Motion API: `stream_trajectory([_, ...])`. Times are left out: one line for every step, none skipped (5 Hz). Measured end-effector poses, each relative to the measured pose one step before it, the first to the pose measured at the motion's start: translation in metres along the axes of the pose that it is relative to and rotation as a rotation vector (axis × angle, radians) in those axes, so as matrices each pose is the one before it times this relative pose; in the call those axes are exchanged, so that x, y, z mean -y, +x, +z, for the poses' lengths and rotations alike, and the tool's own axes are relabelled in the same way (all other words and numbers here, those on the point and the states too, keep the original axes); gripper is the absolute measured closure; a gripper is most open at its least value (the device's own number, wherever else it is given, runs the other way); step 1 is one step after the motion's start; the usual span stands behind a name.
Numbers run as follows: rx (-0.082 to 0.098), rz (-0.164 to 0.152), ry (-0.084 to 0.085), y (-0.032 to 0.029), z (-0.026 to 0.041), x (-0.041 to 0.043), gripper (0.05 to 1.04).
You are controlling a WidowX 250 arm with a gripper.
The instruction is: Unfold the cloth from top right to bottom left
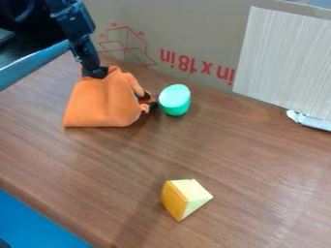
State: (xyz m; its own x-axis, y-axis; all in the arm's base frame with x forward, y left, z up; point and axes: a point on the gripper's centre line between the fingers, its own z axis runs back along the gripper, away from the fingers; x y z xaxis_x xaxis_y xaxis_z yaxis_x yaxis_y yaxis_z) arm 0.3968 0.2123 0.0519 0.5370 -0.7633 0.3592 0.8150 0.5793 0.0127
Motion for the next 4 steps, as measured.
stream_trajectory([0.0294, 0.0067, -0.0272, -0.00049, -0.00210, 0.01147, 1.031])
stream_trajectory([0.0316, -0.0354, 0.0255, 0.00594, 0.02305, 0.01620, 1.033])
stream_trajectory([0.0281, -0.0309, 0.0039, 0.00311, 0.01236, 0.01772, 1.033])
stream_trajectory([0.0198, -0.0382, 0.0123, 0.01026, 0.01123, 0.01768, 1.034])
